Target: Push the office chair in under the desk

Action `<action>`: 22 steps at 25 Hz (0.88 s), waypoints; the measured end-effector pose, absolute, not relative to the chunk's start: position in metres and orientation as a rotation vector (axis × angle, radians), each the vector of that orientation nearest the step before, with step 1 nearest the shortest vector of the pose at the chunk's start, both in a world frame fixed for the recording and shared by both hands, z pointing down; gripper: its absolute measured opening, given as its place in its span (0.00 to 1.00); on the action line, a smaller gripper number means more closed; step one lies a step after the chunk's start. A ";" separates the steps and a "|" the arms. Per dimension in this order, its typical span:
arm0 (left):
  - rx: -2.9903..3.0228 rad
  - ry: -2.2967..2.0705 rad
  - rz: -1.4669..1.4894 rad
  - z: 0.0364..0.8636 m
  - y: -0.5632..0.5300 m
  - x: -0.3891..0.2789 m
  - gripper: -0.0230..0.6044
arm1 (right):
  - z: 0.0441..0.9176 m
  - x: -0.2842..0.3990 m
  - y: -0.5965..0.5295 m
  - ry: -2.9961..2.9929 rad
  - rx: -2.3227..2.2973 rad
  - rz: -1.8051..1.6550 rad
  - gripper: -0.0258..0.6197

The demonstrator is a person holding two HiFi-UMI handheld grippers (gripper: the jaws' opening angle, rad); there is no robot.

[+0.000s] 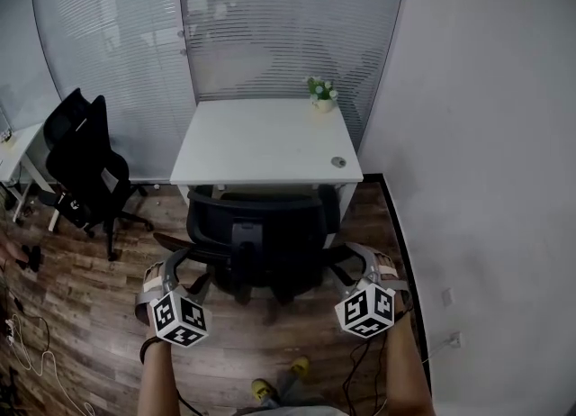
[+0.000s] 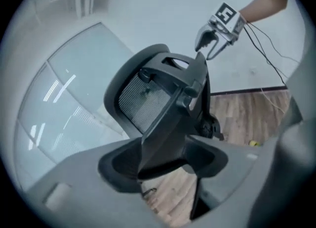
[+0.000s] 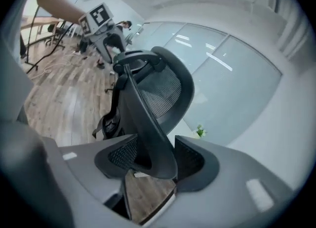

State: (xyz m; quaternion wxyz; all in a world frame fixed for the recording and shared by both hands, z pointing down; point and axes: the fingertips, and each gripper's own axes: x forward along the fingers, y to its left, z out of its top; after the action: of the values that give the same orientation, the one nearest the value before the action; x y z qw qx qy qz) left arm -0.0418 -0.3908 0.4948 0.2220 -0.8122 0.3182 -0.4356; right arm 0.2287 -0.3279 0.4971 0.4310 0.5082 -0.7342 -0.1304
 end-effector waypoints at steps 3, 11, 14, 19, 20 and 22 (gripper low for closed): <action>-2.370 0.973 -1.092 0.486 -0.376 -0.041 0.41 | 0.488 0.227 -0.309 -1.927 1.410 -0.198 0.40; -2.582 1.227 -0.786 0.452 -0.335 -0.054 0.17 | 0.455 0.223 -0.261 -2.055 1.729 -0.021 0.27; -2.633 1.295 -0.695 0.443 -0.319 -0.063 0.10 | 0.444 0.220 -0.243 -2.070 1.828 -0.002 0.16; -2.665 1.350 -0.616 0.434 -0.293 -0.080 0.03 | 0.434 0.209 -0.214 -2.073 1.932 0.023 0.04; -2.672 1.361 -0.594 0.432 -0.288 -0.085 0.03 | 0.434 0.205 -0.208 -2.074 1.945 0.031 0.04; -2.674 1.378 -0.555 0.427 -0.279 -0.093 0.03 | 0.433 0.199 -0.196 -2.072 1.970 0.038 0.04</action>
State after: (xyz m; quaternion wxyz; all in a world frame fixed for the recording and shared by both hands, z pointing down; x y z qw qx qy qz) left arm -0.0933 -0.2788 0.4269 0.0414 -0.8734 0.4502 -0.1812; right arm 0.1991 -0.1961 0.4327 0.1406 0.6820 -0.7176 0.0132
